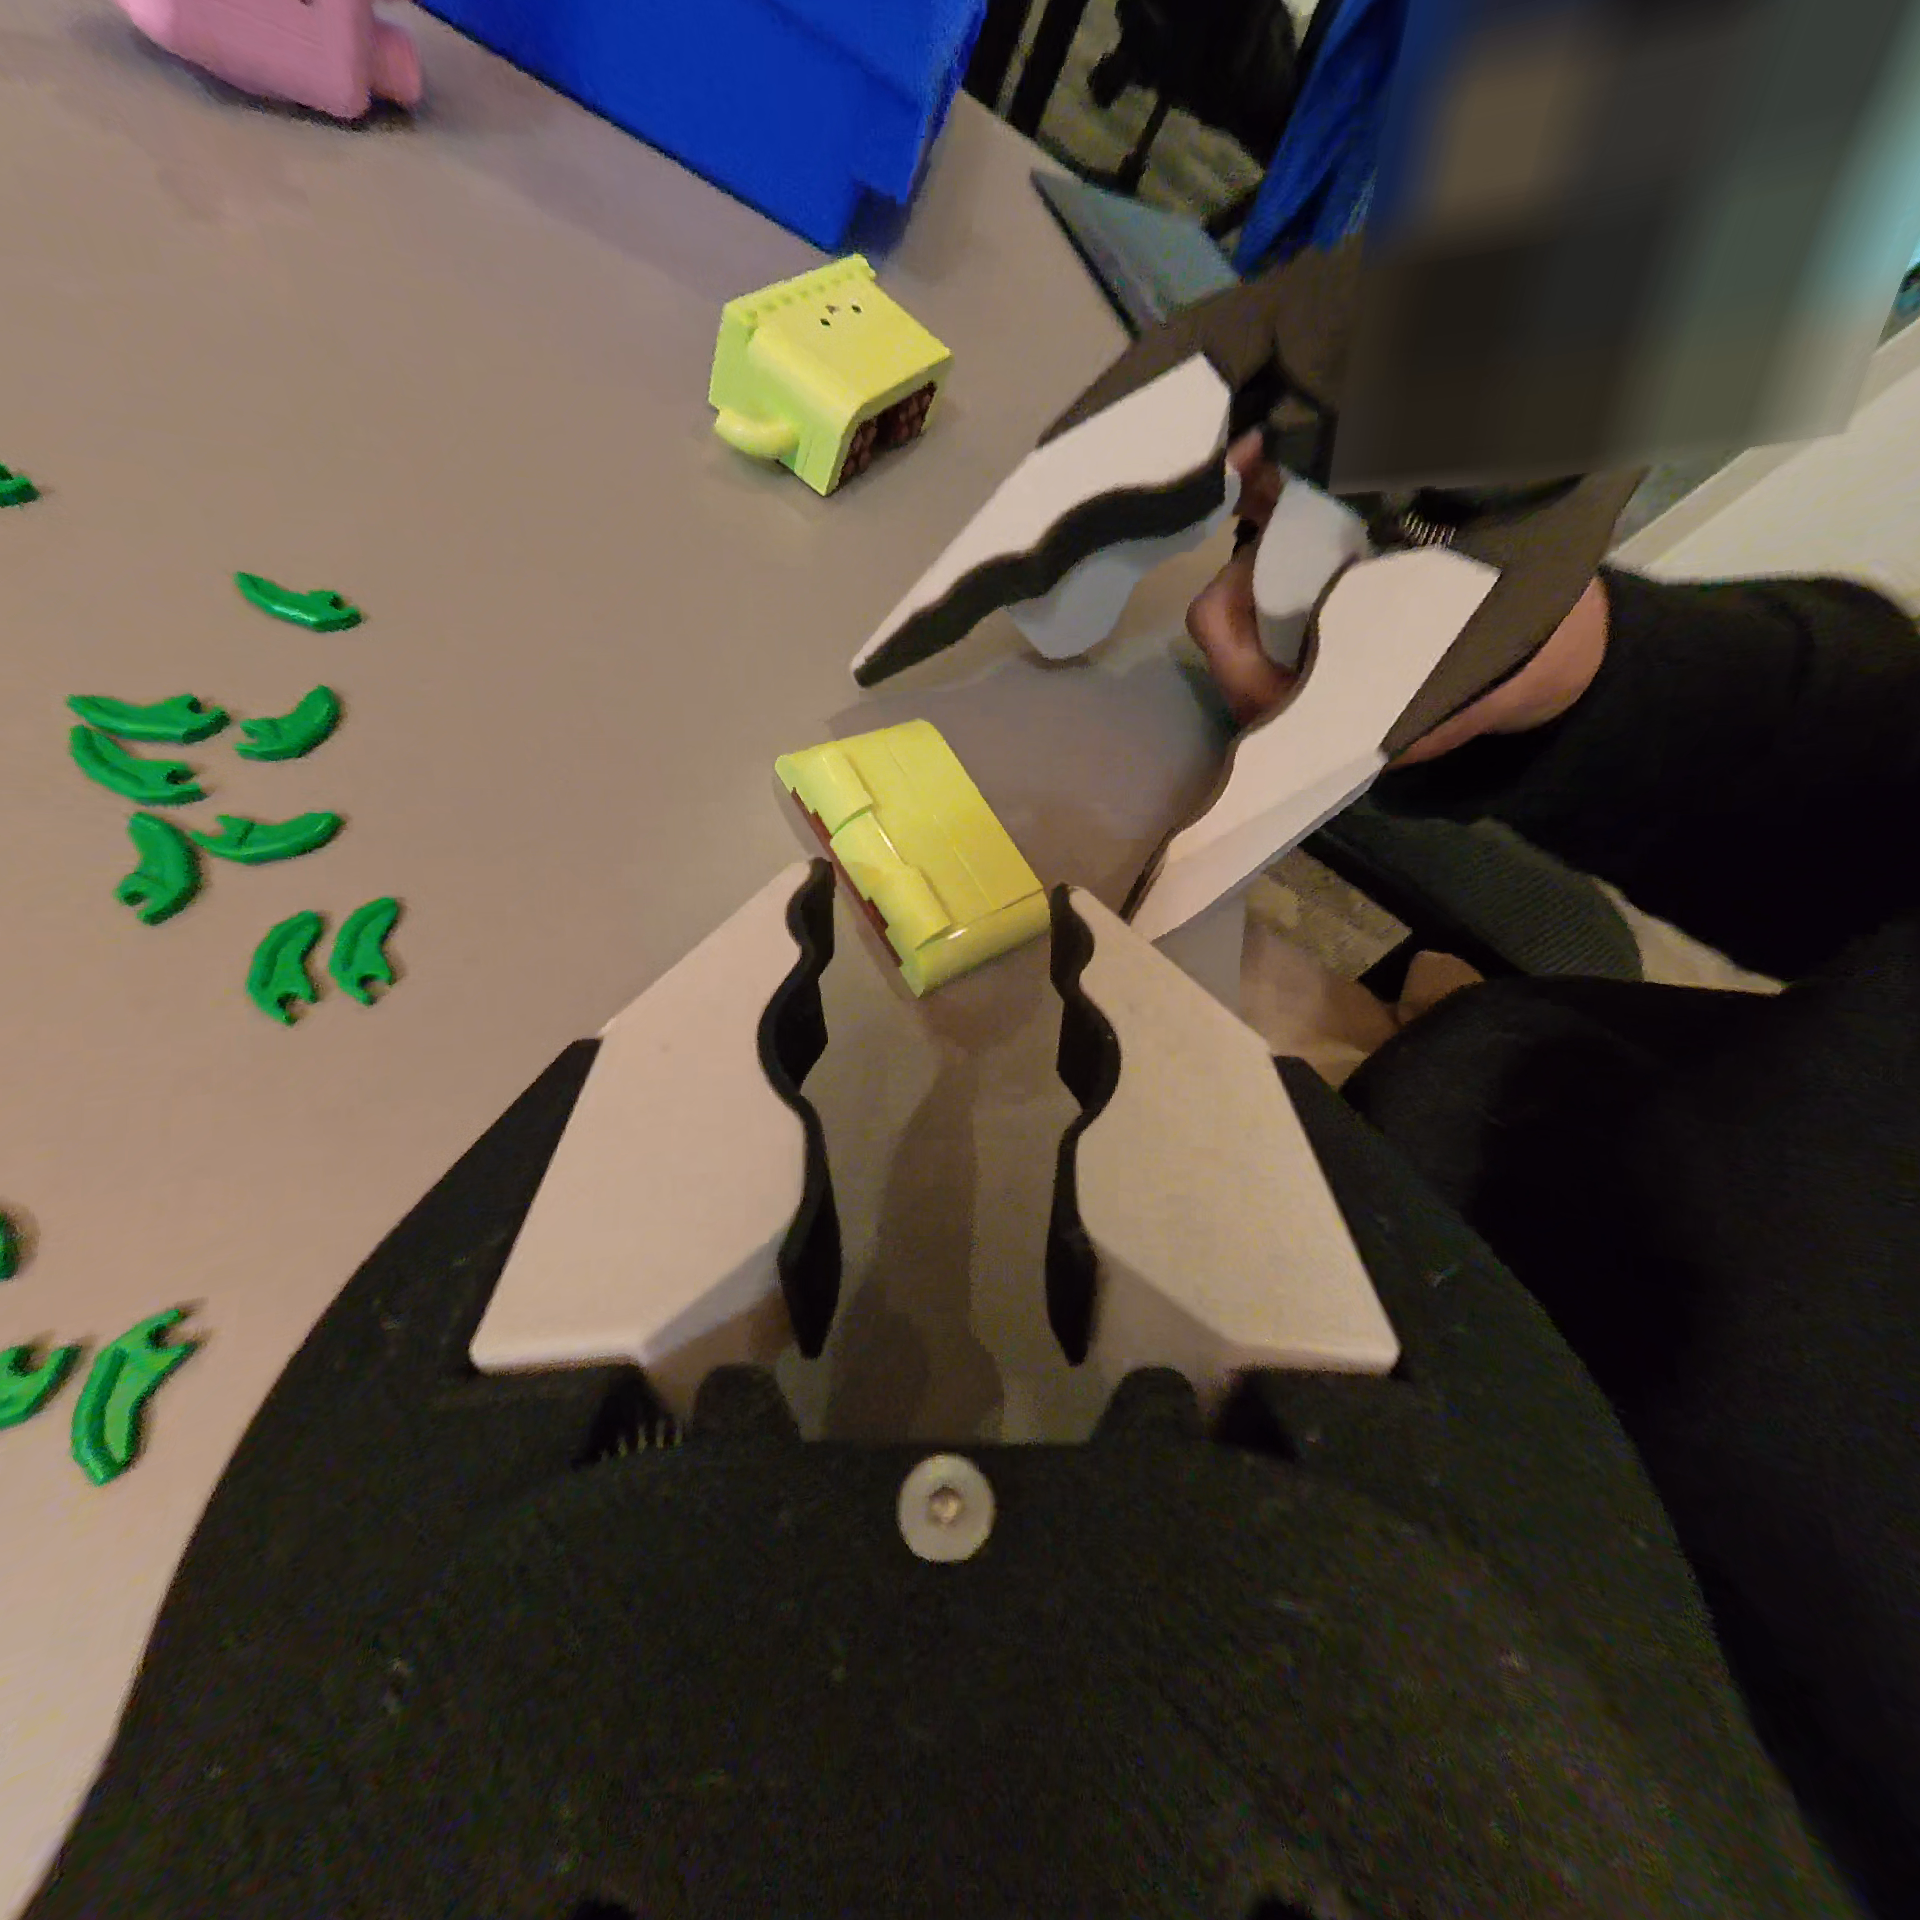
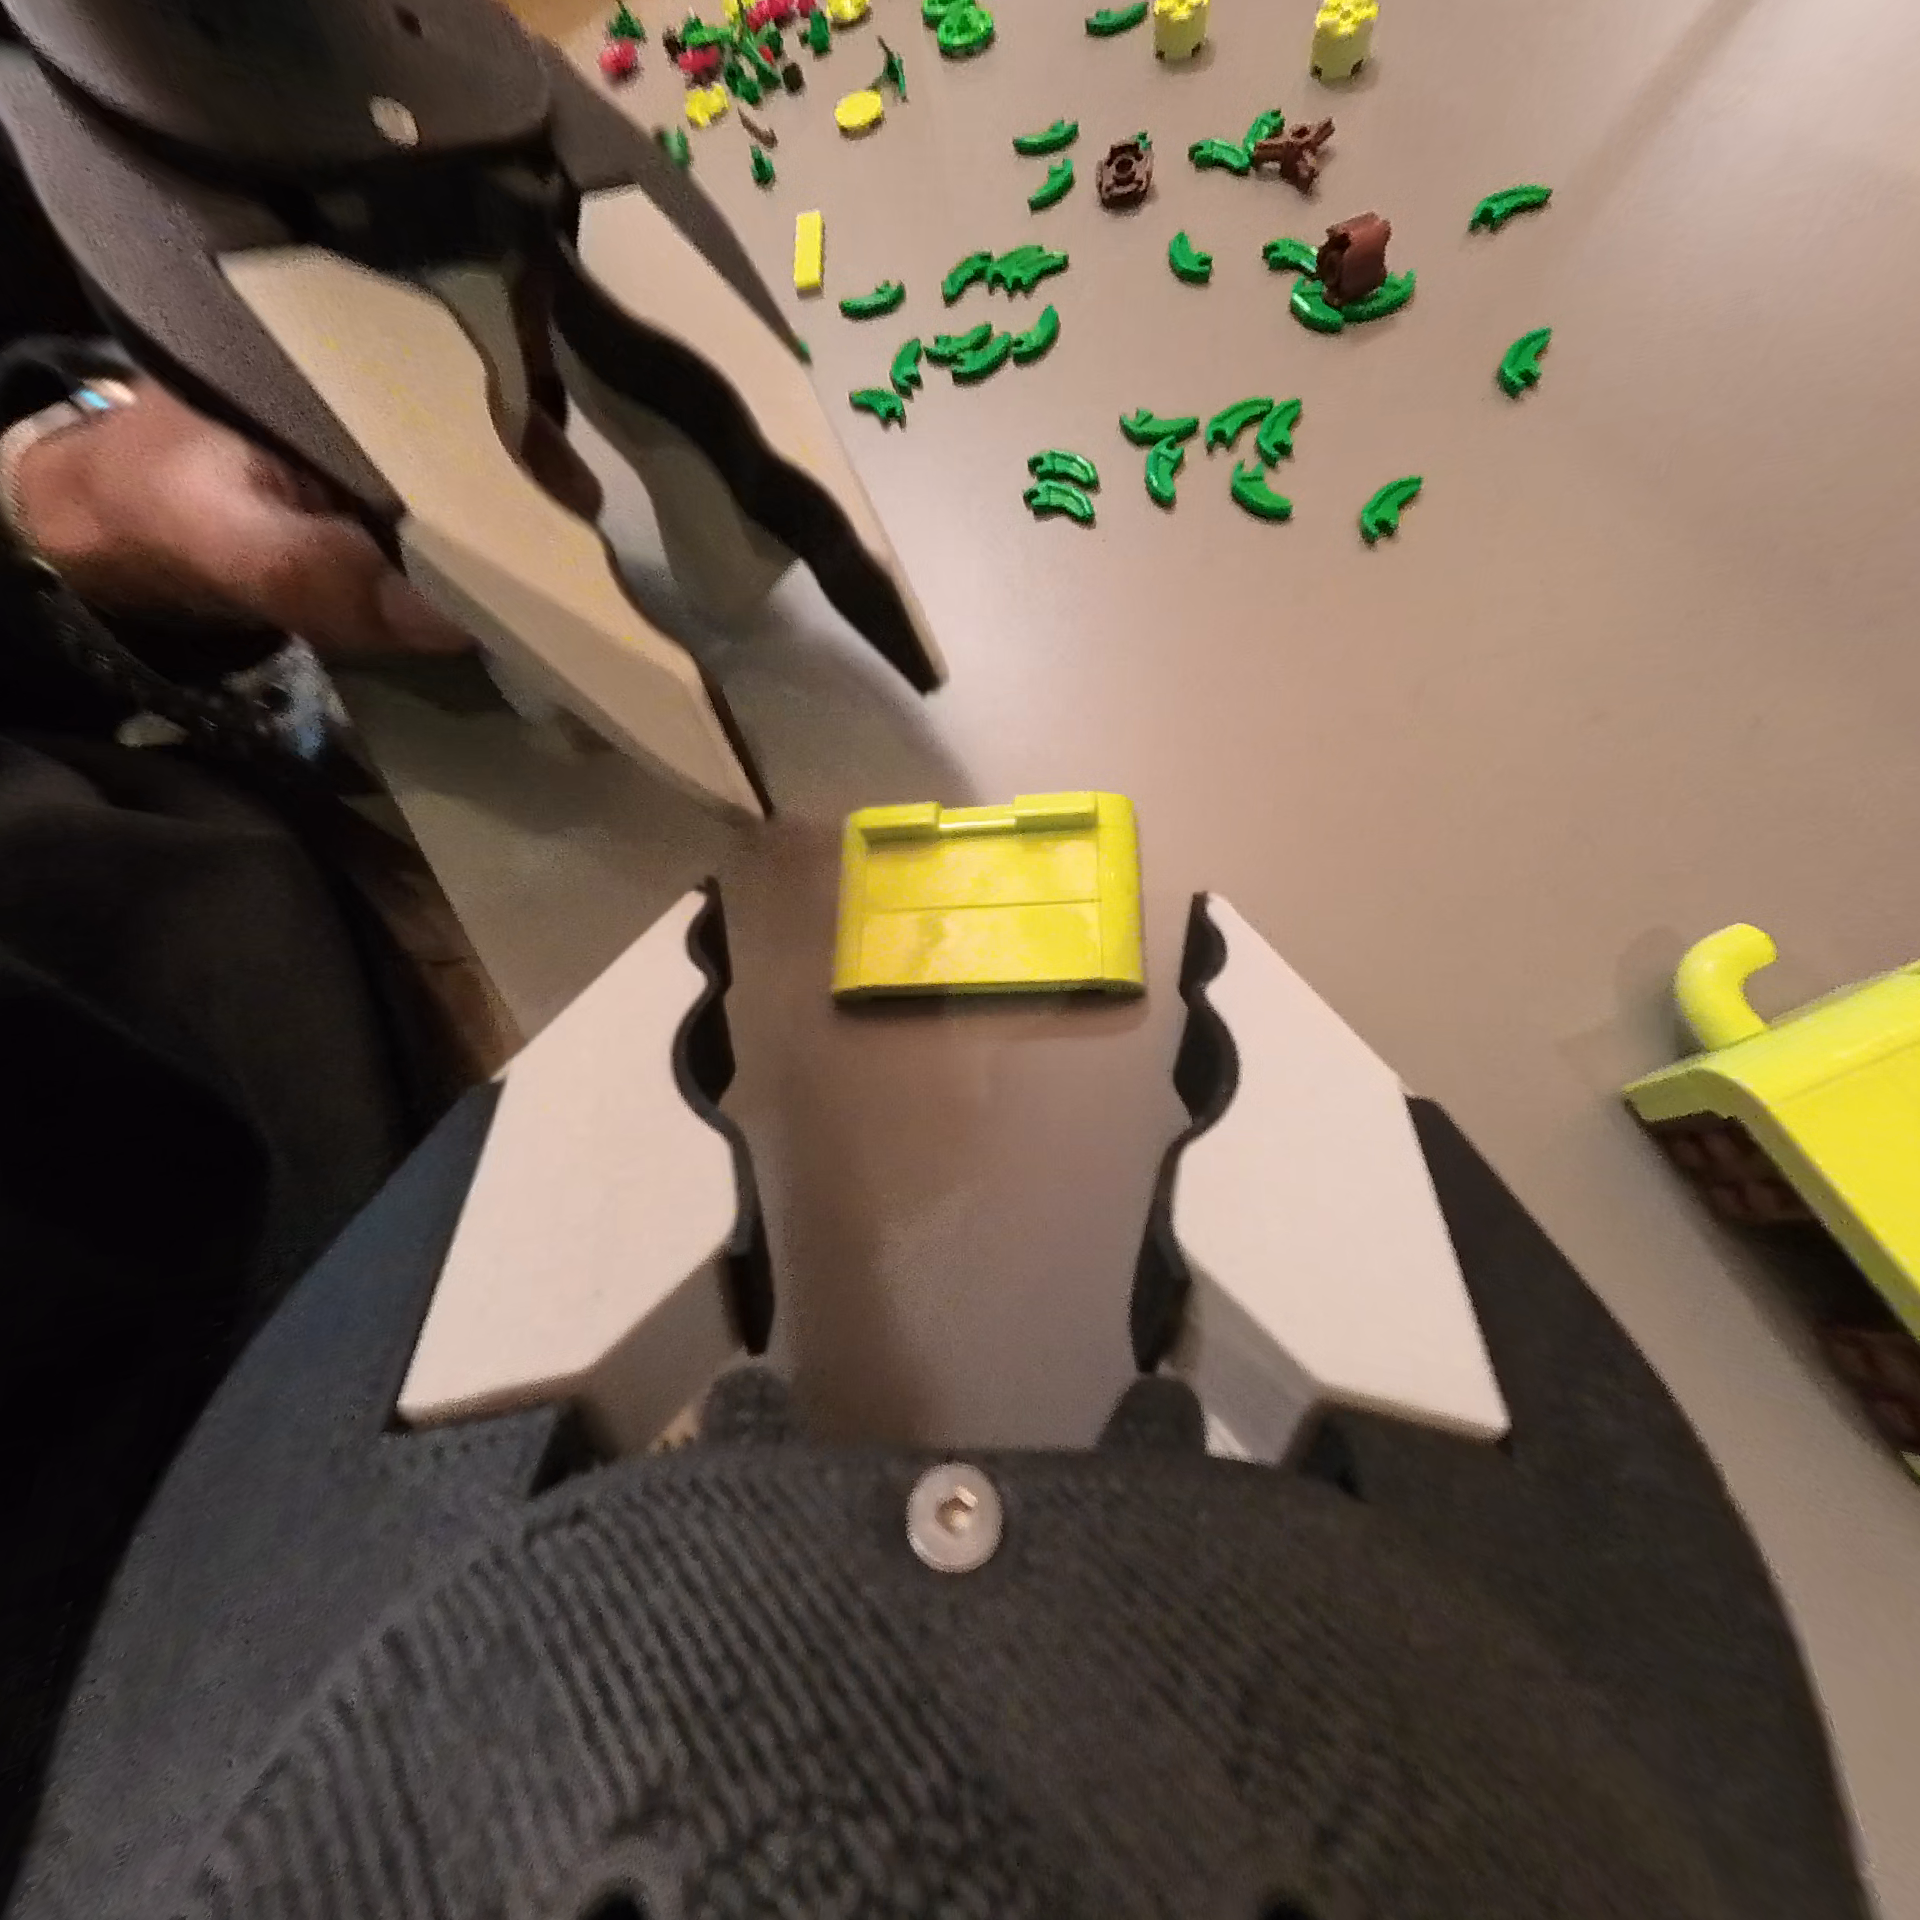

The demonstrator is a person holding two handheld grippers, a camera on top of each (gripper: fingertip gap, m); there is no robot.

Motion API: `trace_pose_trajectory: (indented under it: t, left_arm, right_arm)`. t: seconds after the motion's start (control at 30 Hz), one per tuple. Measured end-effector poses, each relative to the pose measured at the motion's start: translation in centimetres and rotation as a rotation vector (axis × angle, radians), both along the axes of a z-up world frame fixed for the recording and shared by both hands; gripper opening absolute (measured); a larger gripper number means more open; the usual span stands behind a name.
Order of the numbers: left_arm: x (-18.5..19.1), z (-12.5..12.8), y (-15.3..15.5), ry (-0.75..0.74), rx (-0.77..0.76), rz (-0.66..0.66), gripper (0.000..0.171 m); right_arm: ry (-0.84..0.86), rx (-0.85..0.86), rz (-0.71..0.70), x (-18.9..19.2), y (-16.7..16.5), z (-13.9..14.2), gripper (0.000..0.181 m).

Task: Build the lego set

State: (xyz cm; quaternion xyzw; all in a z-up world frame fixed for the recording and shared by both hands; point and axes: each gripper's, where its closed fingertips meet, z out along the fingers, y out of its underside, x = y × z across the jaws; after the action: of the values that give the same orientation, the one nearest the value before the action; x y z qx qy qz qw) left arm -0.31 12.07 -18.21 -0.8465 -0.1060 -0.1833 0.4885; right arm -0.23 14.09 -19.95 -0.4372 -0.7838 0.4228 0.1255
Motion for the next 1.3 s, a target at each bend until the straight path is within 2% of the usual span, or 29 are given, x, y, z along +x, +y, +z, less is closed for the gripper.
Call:
trace_pose_trajectory:
  t: [0.13,0.27,0.37,0.63,0.73,0.8,0.87,0.93,0.97,1.0,1.07,1.1,1.17,1.3]
  left_arm:
    - [-0.9,0.3,-0.3,-0.016,0.023,0.039,0.042]
    - [-1.0,-0.5,-0.2,-0.026,-0.028,0.044,0.049]
    - [-1.2,-0.6,-0.2,-0.066,-0.033,0.057,0.055]
    - [-0.6,-0.1,-0.5,-0.37,0.016,0.024,0.056]
    - [0.5,0.4,-0.6,-0.44,0.036,-0.052,0.044]
    - [1.6,1.8,-0.7,-0.518,0.115,-0.13,0.024]
    - [1.6,3.0,-0.8,-0.591,0.191,-0.138,0.017]
    - [1.4,3.8,-1.0,-0.625,0.25,-0.143,0.015]
    - [1.1,4.4,-1.2,-0.629,0.289,-0.139,0.014]
    - [0.8,4.9,-1.3,-0.632,0.328,-0.133,0.014]
    - [0.4,5.9,-1.7,-0.639,0.405,-0.133,0.014]
    - [0.3,6.3,-1.8,-0.638,0.432,-0.134,0.014]
    - [0.4,6.9,-2.0,-0.628,0.473,-0.149,0.014]
    - [1.5,7.3,-1.9,-0.572,0.484,-0.195,0.014]
  right_arm:
    - [0.048,0.166,-0.048,-0.5,0.6,-1.3,0.075]
    - [0.046,0.186,-0.038,-0.6,-0.1,-1.5,0.064]
    - [0.076,0.208,-0.011,-0.7,-0.5,-1.2,0.064]
    - [0.333,0.407,0.065,-0.8,-2.0,1.7,0.064]
    - [0.436,0.43,0.109,-0.5,-3.2,3.4,0.063]
    - [0.498,0.454,0.133,-0.3,-3.7,4.2,0.063]
    - [0.553,0.461,0.125,-0.4,-3.8,4.8,0.064]
    - [0.535,0.357,0.068,-0.7,-3.8,5.5,0.065]
    - [0.497,0.25,0.026,-0.8,-3.8,6.0,0.071]
    - [0.456,0.116,-0.018,-0.9,-3.8,6.8,0.079]
    - [0.391,-0.2,-0.099,-1.1,-3.4,8.9,0.078]
    - [0.362,-0.348,-0.134,-1.1,-3.0,9.8,0.074]
    - [0.297,-0.54,-0.169,-1.3,-2.3,10.3,0.066]
    - [0.238,-0.702,-0.119,-1.0,-2.9,10.2,0.033]
